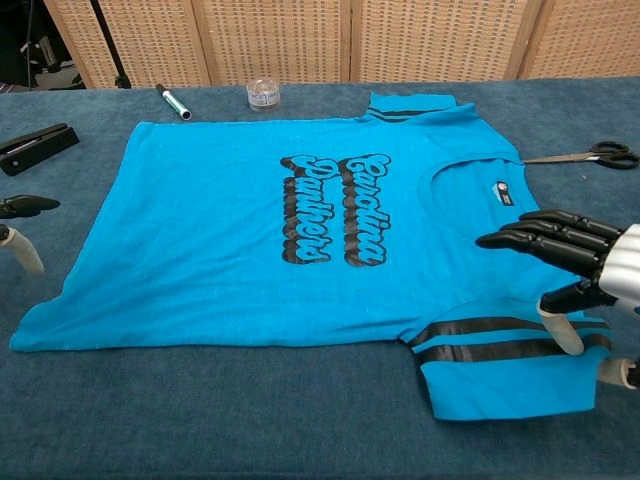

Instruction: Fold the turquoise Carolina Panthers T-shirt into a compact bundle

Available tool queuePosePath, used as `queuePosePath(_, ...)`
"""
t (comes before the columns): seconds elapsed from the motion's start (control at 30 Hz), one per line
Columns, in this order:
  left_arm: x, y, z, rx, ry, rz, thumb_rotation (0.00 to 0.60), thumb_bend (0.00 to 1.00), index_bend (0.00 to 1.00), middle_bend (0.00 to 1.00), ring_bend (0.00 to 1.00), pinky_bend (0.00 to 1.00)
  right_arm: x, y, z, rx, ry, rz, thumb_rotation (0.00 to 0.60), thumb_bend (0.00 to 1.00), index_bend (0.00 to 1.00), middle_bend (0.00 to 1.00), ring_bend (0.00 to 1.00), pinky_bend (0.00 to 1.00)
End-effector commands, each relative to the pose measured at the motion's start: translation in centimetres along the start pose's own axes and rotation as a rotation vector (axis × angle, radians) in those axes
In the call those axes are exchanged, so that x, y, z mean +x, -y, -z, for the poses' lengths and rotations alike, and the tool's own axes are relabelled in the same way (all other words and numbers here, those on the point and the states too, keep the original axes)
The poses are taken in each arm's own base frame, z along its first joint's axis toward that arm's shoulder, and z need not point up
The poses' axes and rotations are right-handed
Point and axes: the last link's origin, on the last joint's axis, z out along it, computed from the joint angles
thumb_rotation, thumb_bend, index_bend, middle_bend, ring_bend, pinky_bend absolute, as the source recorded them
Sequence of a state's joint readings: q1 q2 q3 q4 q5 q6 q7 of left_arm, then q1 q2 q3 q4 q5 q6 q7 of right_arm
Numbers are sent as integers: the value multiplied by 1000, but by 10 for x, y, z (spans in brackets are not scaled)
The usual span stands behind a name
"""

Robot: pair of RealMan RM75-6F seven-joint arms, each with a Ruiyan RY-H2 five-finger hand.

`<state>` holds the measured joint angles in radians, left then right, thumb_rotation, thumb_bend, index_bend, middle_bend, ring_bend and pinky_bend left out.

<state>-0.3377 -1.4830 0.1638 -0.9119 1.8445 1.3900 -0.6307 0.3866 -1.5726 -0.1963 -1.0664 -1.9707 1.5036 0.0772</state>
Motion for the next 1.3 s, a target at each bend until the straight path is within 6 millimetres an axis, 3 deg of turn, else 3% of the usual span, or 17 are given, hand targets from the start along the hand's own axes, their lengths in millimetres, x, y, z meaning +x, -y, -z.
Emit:
queuePosePath(0.03, -2, 2, -3, -20, 27, -10, 600, 45, 400, 0, 0, 0, 0, 0, 0, 5, 4, -14, 600, 441, 669, 64, 0, 0)
queuePosePath(1.3, -32, 7, -27, -60, -3, -41, 600, 65, 409, 0, 0, 0, 2, -3, -2, -10, 7, -41, 600, 466, 672, 64, 0, 0)
